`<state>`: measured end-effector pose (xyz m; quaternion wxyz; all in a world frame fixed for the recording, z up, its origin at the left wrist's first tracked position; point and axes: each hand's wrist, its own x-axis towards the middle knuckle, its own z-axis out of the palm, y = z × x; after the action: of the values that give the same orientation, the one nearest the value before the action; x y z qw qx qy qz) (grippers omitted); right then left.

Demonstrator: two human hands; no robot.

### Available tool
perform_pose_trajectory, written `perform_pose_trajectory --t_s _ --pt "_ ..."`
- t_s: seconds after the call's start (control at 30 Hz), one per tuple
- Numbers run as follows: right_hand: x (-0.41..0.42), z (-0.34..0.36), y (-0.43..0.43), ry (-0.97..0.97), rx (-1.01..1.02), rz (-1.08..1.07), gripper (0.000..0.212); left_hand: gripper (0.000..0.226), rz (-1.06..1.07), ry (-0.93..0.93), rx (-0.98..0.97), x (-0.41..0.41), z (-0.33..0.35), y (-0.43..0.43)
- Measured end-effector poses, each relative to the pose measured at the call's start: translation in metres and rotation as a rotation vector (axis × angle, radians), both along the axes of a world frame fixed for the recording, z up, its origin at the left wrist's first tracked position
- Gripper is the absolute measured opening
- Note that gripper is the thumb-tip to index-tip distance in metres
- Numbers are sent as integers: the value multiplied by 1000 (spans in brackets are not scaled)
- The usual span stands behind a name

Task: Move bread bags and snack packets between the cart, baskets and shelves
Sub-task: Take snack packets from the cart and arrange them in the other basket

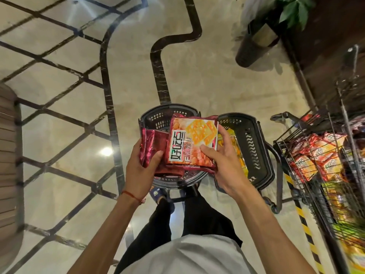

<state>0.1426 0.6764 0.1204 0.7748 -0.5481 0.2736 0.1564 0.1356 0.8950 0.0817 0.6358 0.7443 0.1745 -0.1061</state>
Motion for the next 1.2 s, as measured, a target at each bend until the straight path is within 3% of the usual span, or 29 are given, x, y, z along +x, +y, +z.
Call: perform_pose_trajectory --t_s 0.23,0.37,0.6,0.8,1.0,1.2 --pt "19 -15 -42 -12 16 46 65 70 52 1 10 18 -3 -31" --pt "35 -32 -72 7 -3 78 71 59 92 1 68 29 -10 -56" --pt "54 -80 -110 94 -80 193 57 58 220 71 143 27 -52 -76" --pt "56 -154 -101 149 -199 252 65 52 309 161 178 9 -123 -62" --pt "53 -256 -79 265 -327 278 29 52 357 246 242 -4 -219 -34" --pt "57 -357 -72 314 -471 365 34 50 457 317 223 -12 -296 -15"
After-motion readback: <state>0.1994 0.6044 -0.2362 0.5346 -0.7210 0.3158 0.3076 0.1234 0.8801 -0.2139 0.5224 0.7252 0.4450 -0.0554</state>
